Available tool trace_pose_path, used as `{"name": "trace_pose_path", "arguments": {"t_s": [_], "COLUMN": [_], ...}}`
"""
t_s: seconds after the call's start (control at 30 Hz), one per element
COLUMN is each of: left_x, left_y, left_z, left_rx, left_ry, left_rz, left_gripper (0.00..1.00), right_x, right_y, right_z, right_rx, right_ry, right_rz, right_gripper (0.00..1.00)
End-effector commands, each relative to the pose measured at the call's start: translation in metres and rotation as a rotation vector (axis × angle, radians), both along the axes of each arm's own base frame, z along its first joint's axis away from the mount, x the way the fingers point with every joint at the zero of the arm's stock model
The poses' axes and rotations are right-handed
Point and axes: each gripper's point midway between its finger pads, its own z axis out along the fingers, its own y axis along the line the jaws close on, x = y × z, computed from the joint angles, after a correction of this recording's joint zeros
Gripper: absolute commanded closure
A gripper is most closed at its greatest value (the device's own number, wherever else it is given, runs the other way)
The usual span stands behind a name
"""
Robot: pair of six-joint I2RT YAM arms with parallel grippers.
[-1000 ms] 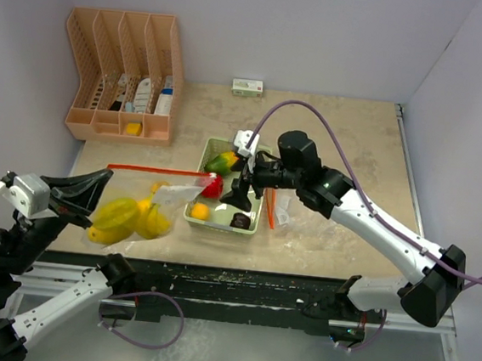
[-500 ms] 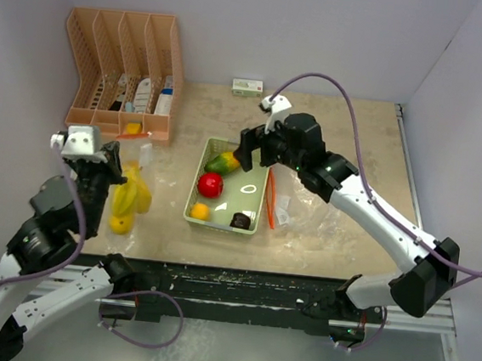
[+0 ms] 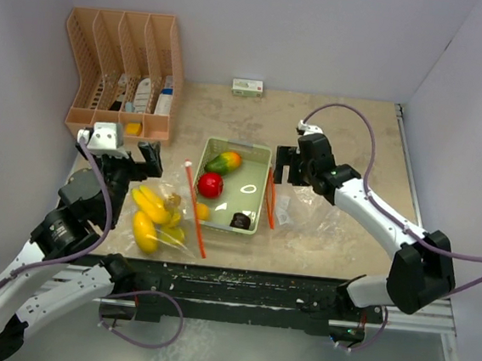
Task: Place the food in the zip-top bag and seal the zipper
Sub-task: Place the zipper food storage bag at the center of the board, then pick up the zipper food storage bag at the center of the board.
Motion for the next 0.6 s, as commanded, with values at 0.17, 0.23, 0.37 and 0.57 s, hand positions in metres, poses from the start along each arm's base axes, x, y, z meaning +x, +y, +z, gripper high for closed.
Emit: {"name": "trace_pose_path", "arguments": {"t_s": [0.17, 0.23, 0.37, 0.57], "left_x": [-0.011, -0.013, -0.015, -0.014], "left_y": [-0.019, -0.018, -0.016, -0.021], "left_z": [0.022, 0.020, 0.019, 0.010], "left_rx": [-0.051, -0.051, -0.050, -0.042], "left_ry": [-0.045, -0.042, -0.043, -0.013], "left_rz": [-0.153, -0.153, -0.153, -0.168], "left_gripper": [0.00, 0.01, 0.01, 0.01], "right_x": [-0.012, -0.010, -0.009, -0.008], "right_y": [0.002, 0.009, 0.023, 0.027], "right_z": [-0.056, -0.063, -0.075, -0.101], "right_rx": [-0.015, 0.001, 0.037, 0.010], "right_ry": [0.105, 0.122, 0.142, 0.181], "right_rz": [0.007, 0.027, 0.055, 0.053], "right_gripper": [0.12, 0.13, 0.14, 0.15]}}
